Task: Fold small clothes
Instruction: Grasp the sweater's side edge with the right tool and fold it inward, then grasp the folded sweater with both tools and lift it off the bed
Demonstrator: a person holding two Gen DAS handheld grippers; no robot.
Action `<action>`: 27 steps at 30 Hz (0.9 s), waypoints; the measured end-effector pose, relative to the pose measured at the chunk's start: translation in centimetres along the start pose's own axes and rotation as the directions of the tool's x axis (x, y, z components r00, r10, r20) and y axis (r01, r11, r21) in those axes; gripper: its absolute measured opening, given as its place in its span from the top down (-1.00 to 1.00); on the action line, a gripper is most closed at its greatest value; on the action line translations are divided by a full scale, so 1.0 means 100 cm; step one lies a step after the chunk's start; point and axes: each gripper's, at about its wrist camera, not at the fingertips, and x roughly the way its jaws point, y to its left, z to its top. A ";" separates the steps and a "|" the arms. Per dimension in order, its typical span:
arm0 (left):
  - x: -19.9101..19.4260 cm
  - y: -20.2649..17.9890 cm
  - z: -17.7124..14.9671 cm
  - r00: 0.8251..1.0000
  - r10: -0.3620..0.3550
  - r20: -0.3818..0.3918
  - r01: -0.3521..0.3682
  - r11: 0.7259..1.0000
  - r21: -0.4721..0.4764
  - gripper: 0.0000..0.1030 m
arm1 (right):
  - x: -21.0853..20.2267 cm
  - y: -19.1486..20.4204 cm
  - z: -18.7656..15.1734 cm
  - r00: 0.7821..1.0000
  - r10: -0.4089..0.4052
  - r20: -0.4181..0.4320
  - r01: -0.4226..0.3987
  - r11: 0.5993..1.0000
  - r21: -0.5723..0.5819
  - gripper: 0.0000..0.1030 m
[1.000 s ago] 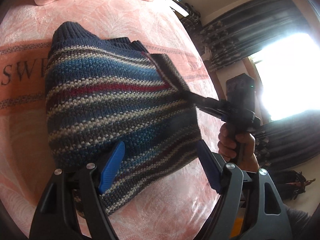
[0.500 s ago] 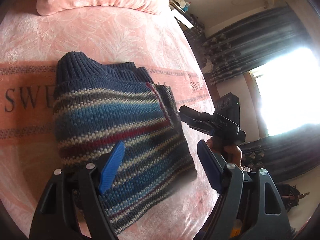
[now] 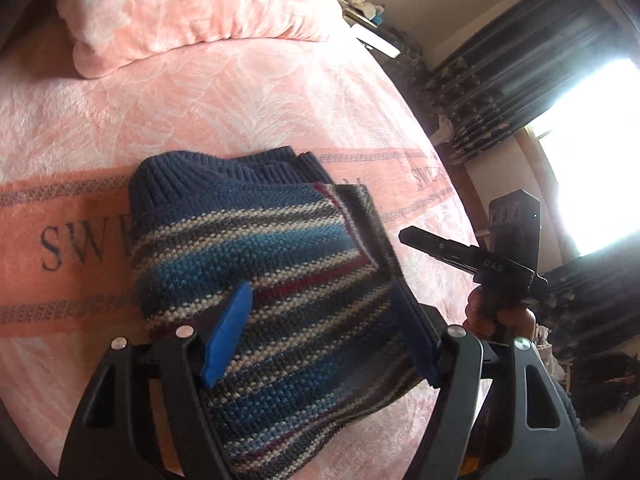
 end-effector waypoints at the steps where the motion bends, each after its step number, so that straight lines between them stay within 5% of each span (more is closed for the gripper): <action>1: 0.008 -0.001 -0.001 0.999 -0.029 -0.034 0.029 1.000 0.001 -0.44 | 0.002 0.007 -0.005 0.999 0.026 -0.036 -0.027 0.999 -0.022 0.37; 4: 0.049 0.016 -0.014 0.986 0.013 -0.164 -0.016 1.000 -0.020 -0.40 | 0.027 0.013 -0.027 0.985 -0.002 -0.171 -0.012 0.997 -0.079 0.52; 6: 0.056 0.023 -0.023 0.986 0.030 -0.164 -0.033 0.999 -0.012 -0.31 | 0.042 -0.002 -0.038 0.974 -0.135 -0.184 0.112 0.985 -0.132 1.00; 12: 0.005 -0.004 -0.039 0.992 -0.091 -0.087 0.091 0.996 0.004 -0.36 | -0.004 0.027 -0.054 0.991 -0.015 -0.129 -0.003 0.991 -0.136 0.88; 17: 0.044 0.004 -0.069 0.989 -0.013 -0.150 0.012 1.000 -0.005 -0.34 | 0.012 0.004 -0.084 0.977 -0.114 -0.182 0.086 0.984 -0.154 1.00; 20: 0.044 -0.006 -0.070 0.991 0.020 -0.136 -0.021 1.000 -0.001 -0.39 | 0.004 -0.001 -0.083 0.981 -0.099 -0.168 0.081 0.991 -0.111 1.00; 24: 0.024 -0.021 -0.082 0.993 -0.020 -0.119 0.023 0.999 0.023 -0.48 | -0.025 0.017 -0.089 0.989 -0.061 -0.134 0.044 0.991 -0.126 0.90; 27: 0.035 0.002 -0.099 0.984 0.018 -0.177 -0.028 0.998 -0.050 -0.52 | -0.004 -0.004 -0.102 0.962 -0.164 -0.216 0.142 0.983 -0.114 1.00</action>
